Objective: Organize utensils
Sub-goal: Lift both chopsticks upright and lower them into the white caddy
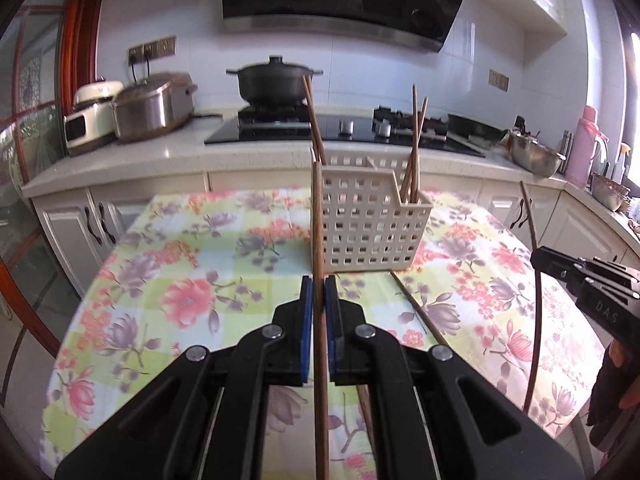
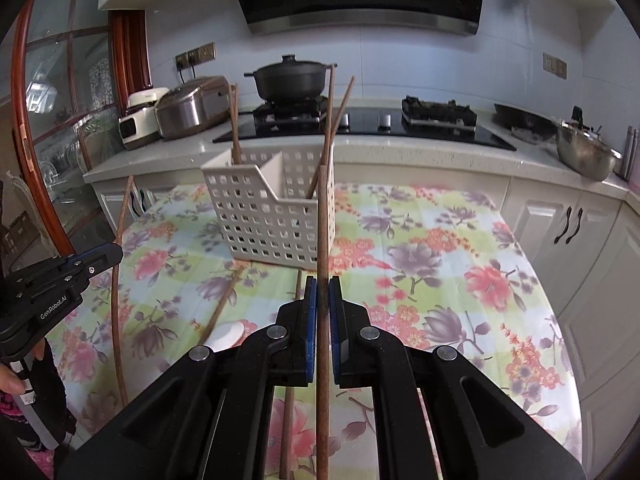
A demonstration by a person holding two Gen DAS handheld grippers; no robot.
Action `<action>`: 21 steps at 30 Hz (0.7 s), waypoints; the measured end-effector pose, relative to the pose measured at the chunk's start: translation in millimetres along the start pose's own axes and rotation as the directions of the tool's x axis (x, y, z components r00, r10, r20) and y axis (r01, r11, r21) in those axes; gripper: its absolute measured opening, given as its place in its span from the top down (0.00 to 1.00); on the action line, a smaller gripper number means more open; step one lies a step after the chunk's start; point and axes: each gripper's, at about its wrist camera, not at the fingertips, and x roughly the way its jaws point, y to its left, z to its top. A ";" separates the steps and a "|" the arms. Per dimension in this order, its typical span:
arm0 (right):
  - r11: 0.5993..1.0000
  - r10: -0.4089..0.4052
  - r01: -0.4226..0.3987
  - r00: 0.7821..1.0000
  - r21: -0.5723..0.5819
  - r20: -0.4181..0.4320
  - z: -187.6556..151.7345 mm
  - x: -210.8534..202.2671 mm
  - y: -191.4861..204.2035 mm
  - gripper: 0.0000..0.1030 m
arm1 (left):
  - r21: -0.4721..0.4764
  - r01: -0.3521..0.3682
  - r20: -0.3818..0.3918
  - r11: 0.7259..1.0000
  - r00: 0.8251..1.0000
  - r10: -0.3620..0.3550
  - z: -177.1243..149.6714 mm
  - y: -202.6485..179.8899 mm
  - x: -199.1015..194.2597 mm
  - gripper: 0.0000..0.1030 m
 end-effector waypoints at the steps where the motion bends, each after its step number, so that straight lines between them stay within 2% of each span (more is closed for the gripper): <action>1: 1.000 -0.003 0.003 1.000 -0.004 0.009 0.5 -4.5 1.5 0.94 | 0.002 -0.002 0.009 1.000 1.000 0.002 0.4 0.5 -4.8 0.94; 10: 1.000 -0.015 0.016 0.997 -0.023 0.073 -1.8 -35.2 10.3 0.94 | 0.017 -0.016 0.061 1.000 0.998 0.015 -4.7 -0.9 -34.4 0.94; 21: 1.000 -0.030 0.029 0.994 0.008 0.104 -6.8 -44.0 1.4 0.94 | 0.031 -0.042 0.108 0.999 0.993 0.039 -9.8 -5.9 -47.9 0.94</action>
